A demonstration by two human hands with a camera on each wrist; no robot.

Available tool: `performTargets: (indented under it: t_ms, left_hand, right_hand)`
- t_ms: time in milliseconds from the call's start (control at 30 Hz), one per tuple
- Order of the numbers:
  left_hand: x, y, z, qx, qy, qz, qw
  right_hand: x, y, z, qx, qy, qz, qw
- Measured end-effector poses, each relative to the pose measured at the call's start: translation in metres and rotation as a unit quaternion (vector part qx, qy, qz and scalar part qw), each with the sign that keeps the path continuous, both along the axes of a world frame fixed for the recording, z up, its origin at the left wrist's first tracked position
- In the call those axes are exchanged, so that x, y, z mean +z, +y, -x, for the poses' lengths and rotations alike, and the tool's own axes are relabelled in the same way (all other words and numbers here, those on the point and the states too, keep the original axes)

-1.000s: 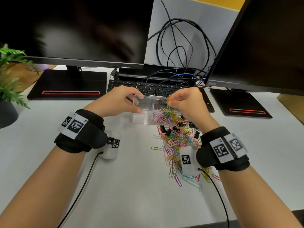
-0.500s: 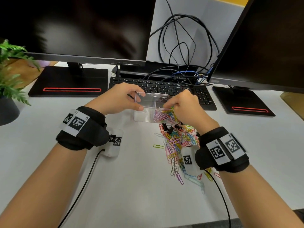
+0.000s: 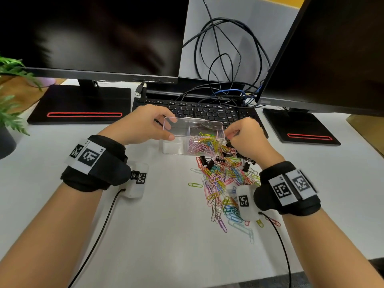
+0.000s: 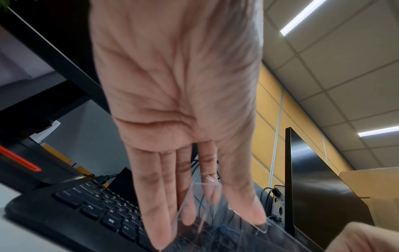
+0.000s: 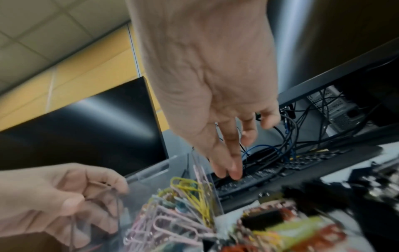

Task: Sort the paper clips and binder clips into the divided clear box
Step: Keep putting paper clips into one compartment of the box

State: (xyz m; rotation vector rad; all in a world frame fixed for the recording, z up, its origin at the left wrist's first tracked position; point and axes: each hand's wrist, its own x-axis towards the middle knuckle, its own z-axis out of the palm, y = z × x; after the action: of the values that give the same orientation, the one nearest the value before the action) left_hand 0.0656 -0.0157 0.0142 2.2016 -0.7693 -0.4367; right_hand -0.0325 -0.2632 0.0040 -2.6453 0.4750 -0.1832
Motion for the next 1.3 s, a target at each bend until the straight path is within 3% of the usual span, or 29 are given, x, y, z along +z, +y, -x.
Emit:
performTargets:
  t_ms: [300,533,733,933,1033,1300]
  left_hand:
    - [-0.001,-0.001,-0.001,0.007,0.001,-0.003,1.0]
    - [-0.002,-0.001,-0.001,0.008,-0.001,-0.009,1.0]
    - [0.0,-0.001,0.0,0.009,-0.001,-0.006,1.0]
    - [-0.001,-0.001,0.0,0.008,0.0,-0.008,1.0]
    - [-0.001,-0.001,0.0,0.007,0.0,-0.006,1.0]
    - [-0.002,-0.001,-0.001,0.007,0.005,-0.001,1.0]
  right_hand:
    - [-0.005,-0.006,0.006,0.079,0.212,0.055,0.973]
    - [0.0,-0.018,0.026,0.123,0.2,0.065,0.97]
    - [0.0,-0.037,0.021,0.021,0.119,0.016,0.993]
    - [-0.013,-0.048,0.008,-0.004,0.229,0.046,0.972]
    - [-0.011,-0.041,0.009,0.036,0.281,0.072,0.956]
    - [0.001,-0.036,0.023,0.111,0.281,0.093,0.949]
